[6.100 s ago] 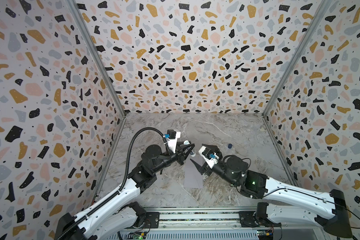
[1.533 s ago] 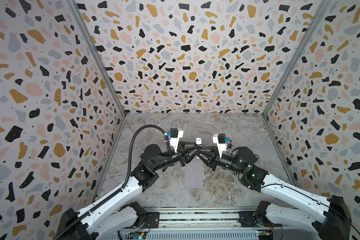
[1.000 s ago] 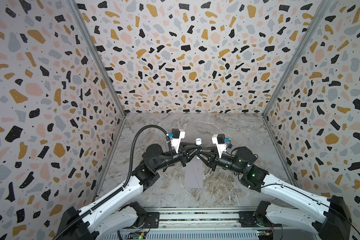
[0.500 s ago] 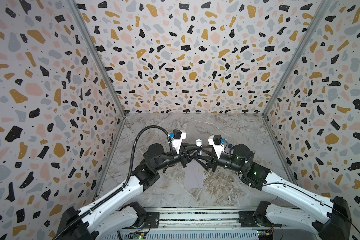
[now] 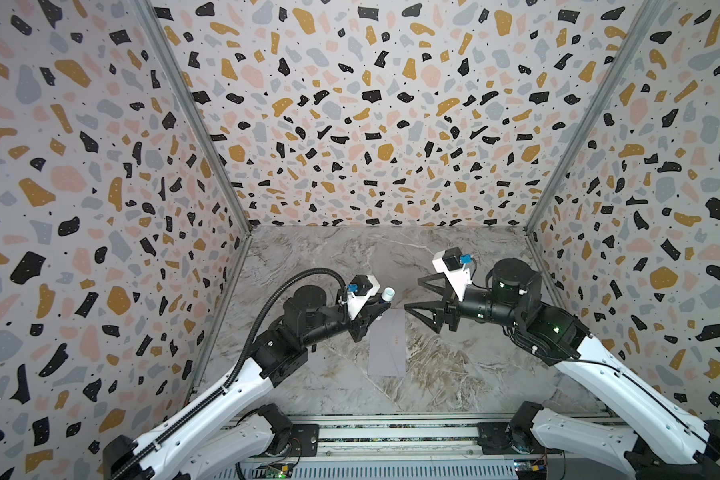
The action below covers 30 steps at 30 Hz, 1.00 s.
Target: Place the letter into the envelope and seal it
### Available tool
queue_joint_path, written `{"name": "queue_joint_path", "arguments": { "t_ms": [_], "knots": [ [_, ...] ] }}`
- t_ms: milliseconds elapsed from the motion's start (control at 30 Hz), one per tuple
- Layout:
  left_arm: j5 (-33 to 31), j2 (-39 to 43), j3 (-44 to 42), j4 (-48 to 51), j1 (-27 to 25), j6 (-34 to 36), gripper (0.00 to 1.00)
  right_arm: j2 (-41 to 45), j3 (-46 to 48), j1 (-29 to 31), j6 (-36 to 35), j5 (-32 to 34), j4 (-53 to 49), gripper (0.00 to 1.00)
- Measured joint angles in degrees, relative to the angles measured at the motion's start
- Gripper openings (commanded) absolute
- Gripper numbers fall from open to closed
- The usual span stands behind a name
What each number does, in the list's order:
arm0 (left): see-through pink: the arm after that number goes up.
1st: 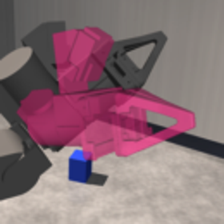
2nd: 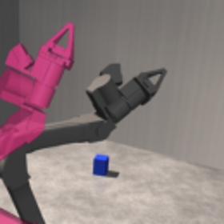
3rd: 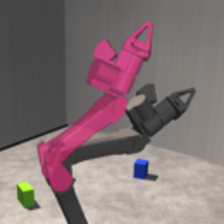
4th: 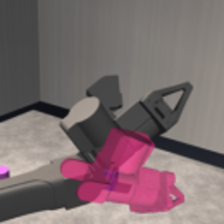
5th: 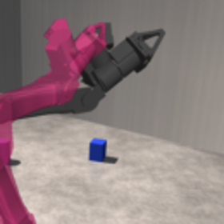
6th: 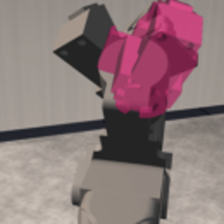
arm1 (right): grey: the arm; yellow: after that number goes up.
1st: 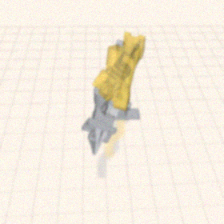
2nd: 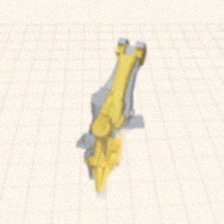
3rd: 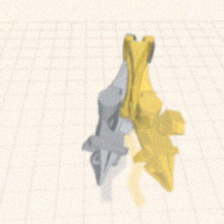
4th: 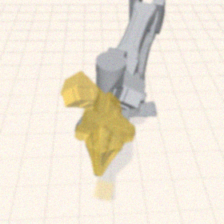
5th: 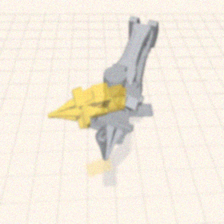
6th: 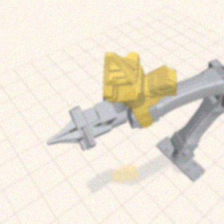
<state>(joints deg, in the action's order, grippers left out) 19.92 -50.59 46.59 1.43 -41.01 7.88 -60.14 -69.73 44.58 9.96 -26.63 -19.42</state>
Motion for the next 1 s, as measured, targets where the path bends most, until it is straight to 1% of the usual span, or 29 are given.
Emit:
{"name": "queue_joint_path", "arguments": {
  "t_ms": [133, 367, 467, 567, 667, 800, 1000],
  "knots": [
    [-0.7, 1.0, -0.3, 0.7, 0.0, 5.4, 0.00, -5.5, -4.5, 0.7, 1.8, -1.5, -5.4, 0.81],
    [-1.2, 0.9, -1.2, 1.6, -0.8, 10.3, 0.00, -11.1, -6.8, 4.3, 4.2, 0.7, -10.4, 0.76],
    [-1.4, 0.6, -1.2, 1.8, -1.0, 11.1, 0.00, -11.9, -7.1, 5.4, 5.0, 1.9, -10.7, 0.71],
    [-1.6, 0.5, -1.2, 2.1, -1.2, 11.5, 0.00, -12.5, -7.5, 6.0, 5.7, 3.4, -10.5, 0.64],
    [-1.8, 0.2, -1.2, 2.1, -1.5, 11.6, 0.00, -13.1, -7.5, 6.4, 6.4, 4.5, -10.2, 0.59],
    [-1.9, -0.1, -1.2, 2.9, -1.8, 11.7, 0.00, -13.8, -7.5, 6.8, 6.9, 5.5, -9.2, 0.56],
    [-2.0, -0.3, -1.2, 3.7, -1.9, 11.6, 0.00, -14.1, -7.5, 7.1, 7.6, 6.3, -8.4, 0.44]
  ]
}}
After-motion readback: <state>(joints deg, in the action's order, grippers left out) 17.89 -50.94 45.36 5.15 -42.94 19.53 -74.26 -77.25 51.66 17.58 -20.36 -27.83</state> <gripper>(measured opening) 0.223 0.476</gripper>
